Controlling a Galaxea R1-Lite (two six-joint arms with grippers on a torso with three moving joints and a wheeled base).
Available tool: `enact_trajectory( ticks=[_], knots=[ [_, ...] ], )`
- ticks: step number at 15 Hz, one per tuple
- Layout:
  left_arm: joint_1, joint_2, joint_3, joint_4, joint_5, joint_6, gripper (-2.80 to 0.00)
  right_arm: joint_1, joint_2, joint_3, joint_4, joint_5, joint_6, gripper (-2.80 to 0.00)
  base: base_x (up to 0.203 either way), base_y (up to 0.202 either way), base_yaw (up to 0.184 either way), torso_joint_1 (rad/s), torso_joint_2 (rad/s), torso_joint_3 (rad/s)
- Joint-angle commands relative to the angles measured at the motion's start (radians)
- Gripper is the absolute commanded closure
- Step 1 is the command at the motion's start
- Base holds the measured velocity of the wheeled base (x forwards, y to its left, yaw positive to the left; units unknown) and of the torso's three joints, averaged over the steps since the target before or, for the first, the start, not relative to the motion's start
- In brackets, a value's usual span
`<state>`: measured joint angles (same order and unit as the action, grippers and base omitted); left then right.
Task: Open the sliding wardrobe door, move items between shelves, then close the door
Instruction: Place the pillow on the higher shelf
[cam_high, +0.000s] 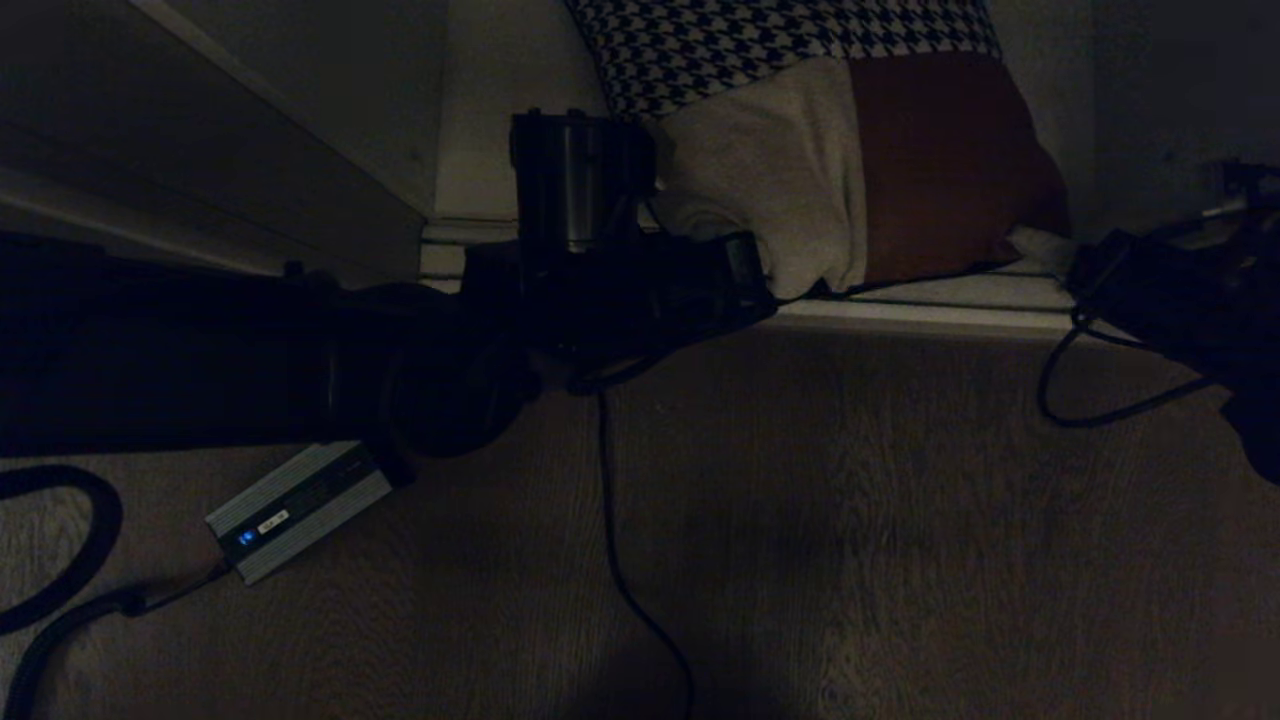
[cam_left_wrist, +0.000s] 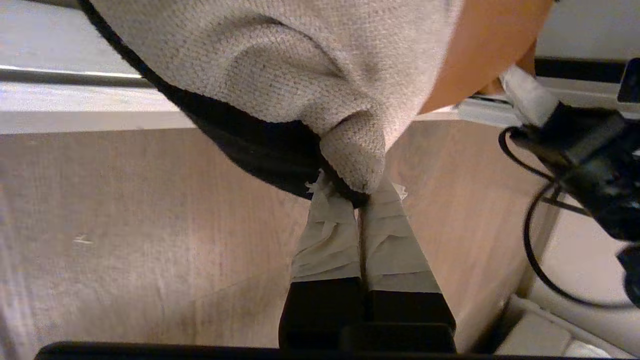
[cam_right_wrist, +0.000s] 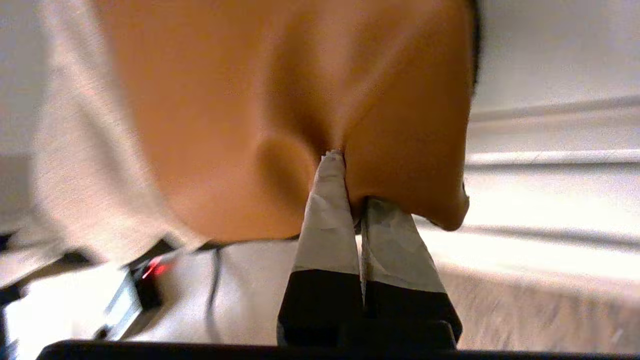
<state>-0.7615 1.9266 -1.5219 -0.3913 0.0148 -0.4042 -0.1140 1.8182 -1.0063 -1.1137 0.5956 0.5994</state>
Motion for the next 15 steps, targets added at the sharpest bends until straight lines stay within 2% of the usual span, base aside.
enact_trajectory(
  ticks=[1,6,8,10,12,15],
  knots=[
    [-0.027,0.004,-0.002,0.0,0.002,-0.002,0.0,0.003,-0.079,0.051,0.008,0.013,0.003,0.0,0.0,0.0,0.0,0.0,0.0,0.0],
    [-0.056,-0.008,0.01,-0.002,0.065,-0.002,0.0,0.051,-0.174,0.128,0.065,0.024,-0.004,0.0,0.0,0.0,0.0,0.0,0.0,0.0],
    [-0.056,-0.019,0.064,-0.006,0.076,0.004,0.0,0.054,-0.213,0.165,0.105,0.025,-0.006,0.0,0.0,0.0,0.0,0.0,0.0,0.0],
    [-0.064,-0.021,0.126,-0.019,0.107,0.044,0.0,0.065,-0.229,0.206,0.109,0.027,-0.026,0.0,0.0,0.0,0.0,0.0,0.0,0.0],
    [-0.063,-0.007,0.09,-0.021,0.177,0.043,0.0,0.081,-0.235,0.245,0.11,0.028,-0.045,0.0,0.0,0.0,0.0,0.0,0.0,0.0],
    [-0.059,0.026,0.029,-0.008,0.215,0.042,0.0,0.093,-0.251,0.274,0.107,0.027,-0.047,0.0,0.0,0.0,0.0,0.0,0.0,0.0]
  ],
)
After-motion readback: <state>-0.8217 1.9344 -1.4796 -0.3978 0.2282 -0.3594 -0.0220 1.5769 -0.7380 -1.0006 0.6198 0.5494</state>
